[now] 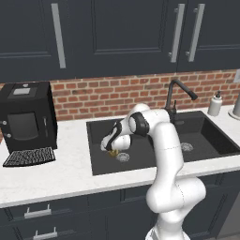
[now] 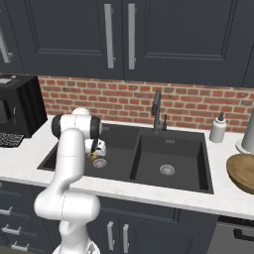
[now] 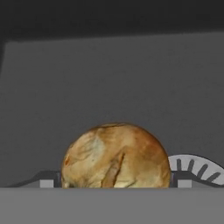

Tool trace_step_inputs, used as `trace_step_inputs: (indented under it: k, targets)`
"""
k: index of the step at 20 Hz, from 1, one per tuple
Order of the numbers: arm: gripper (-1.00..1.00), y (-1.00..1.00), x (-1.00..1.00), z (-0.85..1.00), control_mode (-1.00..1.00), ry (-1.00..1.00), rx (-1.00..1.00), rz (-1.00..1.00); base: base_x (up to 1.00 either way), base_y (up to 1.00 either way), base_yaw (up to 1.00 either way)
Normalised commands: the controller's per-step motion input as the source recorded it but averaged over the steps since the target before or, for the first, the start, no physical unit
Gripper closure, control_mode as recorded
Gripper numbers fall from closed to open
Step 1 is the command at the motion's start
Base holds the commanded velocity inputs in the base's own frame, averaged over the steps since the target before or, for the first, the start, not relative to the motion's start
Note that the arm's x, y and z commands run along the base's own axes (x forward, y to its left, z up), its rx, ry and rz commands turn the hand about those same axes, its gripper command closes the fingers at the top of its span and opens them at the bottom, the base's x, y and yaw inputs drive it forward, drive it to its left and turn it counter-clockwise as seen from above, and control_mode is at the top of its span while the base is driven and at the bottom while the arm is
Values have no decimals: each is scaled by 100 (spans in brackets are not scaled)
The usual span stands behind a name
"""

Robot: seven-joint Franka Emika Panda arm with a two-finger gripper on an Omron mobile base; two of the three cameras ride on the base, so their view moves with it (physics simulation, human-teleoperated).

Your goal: Pick the onion from the sink and place it in the bowl. Then pick the bowl and place it in the microwave. Then close the microwave door and press the start button.

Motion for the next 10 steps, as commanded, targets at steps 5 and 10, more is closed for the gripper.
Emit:
trace_step_inputs:
  k: [5,10]
  targets:
    - [100,5,0,-19,-100,4,0,0,0,0,0]
    - [100,0,-4,-4,-100,2,0,0,0,0,0]
